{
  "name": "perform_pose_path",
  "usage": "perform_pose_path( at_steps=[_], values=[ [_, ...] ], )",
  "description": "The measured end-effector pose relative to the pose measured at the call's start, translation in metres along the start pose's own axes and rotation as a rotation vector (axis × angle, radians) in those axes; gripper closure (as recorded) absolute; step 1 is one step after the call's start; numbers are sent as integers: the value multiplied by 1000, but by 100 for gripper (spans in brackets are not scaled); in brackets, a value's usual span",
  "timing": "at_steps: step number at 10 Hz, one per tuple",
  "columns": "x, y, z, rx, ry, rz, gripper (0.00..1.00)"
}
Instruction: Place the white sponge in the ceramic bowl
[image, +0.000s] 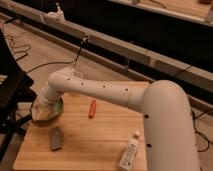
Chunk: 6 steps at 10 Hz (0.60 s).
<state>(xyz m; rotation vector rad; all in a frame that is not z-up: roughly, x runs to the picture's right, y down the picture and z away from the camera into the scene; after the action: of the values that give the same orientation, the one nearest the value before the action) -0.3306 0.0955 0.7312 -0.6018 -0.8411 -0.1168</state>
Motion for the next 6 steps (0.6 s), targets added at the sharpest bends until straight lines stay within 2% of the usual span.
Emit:
perform_pose_path(
  at_steps=[3,6],
  values=[
    [26,-30,13,50,-21,66,100],
    [34,-48,24,96,-76,85,100]
  ],
)
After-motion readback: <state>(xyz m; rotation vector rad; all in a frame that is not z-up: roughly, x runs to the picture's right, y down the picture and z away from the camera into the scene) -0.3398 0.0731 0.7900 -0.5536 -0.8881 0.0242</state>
